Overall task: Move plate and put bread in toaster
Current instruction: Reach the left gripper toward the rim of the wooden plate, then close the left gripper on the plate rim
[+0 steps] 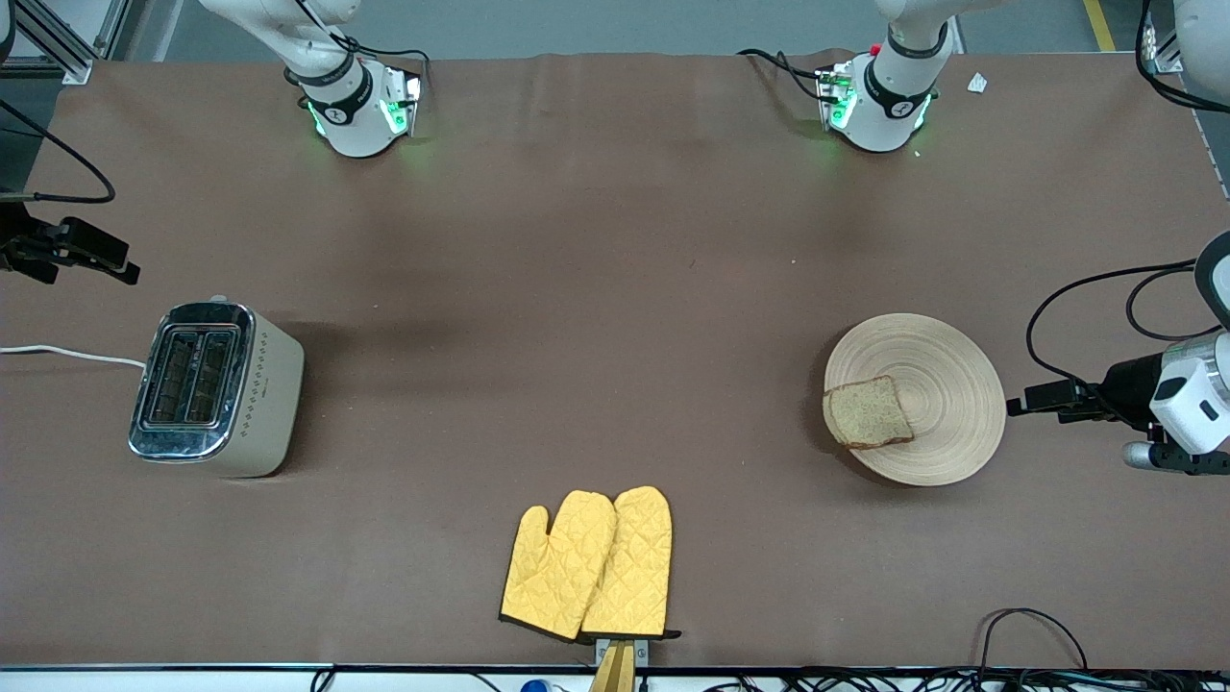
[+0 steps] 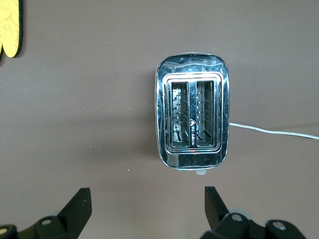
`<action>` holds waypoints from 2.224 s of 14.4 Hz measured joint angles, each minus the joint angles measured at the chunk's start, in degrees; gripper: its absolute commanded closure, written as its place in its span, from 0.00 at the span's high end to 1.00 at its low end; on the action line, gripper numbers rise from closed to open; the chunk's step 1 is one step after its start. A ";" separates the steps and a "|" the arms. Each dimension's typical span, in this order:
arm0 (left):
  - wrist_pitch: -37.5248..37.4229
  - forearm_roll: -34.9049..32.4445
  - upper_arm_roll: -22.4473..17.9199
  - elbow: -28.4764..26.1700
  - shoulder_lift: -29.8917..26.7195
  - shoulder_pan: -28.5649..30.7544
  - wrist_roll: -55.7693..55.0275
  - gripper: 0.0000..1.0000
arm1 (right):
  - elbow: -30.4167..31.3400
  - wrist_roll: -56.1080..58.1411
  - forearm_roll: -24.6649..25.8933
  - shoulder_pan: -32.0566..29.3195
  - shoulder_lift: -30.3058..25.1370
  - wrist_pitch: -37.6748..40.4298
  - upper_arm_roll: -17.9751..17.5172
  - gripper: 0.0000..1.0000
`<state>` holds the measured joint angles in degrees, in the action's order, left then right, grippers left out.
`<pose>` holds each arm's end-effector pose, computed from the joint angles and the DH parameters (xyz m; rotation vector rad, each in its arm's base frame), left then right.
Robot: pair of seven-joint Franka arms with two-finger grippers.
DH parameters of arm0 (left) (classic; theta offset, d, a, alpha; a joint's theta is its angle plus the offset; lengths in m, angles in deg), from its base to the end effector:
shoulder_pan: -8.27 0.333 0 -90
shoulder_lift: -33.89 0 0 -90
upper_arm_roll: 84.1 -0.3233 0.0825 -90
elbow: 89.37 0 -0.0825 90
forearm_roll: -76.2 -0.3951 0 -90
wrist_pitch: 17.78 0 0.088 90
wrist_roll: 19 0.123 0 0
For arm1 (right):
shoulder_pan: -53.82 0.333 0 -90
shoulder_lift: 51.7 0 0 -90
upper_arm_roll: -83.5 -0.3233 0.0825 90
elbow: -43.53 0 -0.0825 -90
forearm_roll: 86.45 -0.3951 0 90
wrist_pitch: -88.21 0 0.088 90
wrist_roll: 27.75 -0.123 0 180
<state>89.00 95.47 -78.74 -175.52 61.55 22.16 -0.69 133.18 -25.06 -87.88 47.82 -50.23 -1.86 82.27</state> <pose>0.6880 0.0815 0.3714 2.7629 -0.0618 -0.0471 0.5714 -0.0448 0.6043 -3.1143 0.0569 0.0259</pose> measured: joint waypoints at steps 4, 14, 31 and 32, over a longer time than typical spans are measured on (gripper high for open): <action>0.22 2.93 0.01 -0.02 3.88 3.20 3.85 1.00 | 0.00 0.01 0.00 0.01 0.00 0.02 -0.05 1.00; 0.80 13.23 0.18 1.11 15.87 12.71 25.20 0.88 | 0.00 0.02 0.00 0.03 -0.01 0.05 -0.10 1.00; -0.59 15.20 0.52 1.43 19.71 13.04 33.55 0.35 | 0.00 0.02 0.00 0.03 -0.01 0.52 -0.08 1.00; -0.59 15.20 0.52 1.44 19.76 13.10 33.65 0.33 | 0.00 0.02 0.00 0.03 -0.01 0.52 -0.08 1.00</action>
<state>88.41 110.67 -78.22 -174.09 81.31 35.26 32.96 133.18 -25.04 -87.88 47.85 -50.24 -1.34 82.18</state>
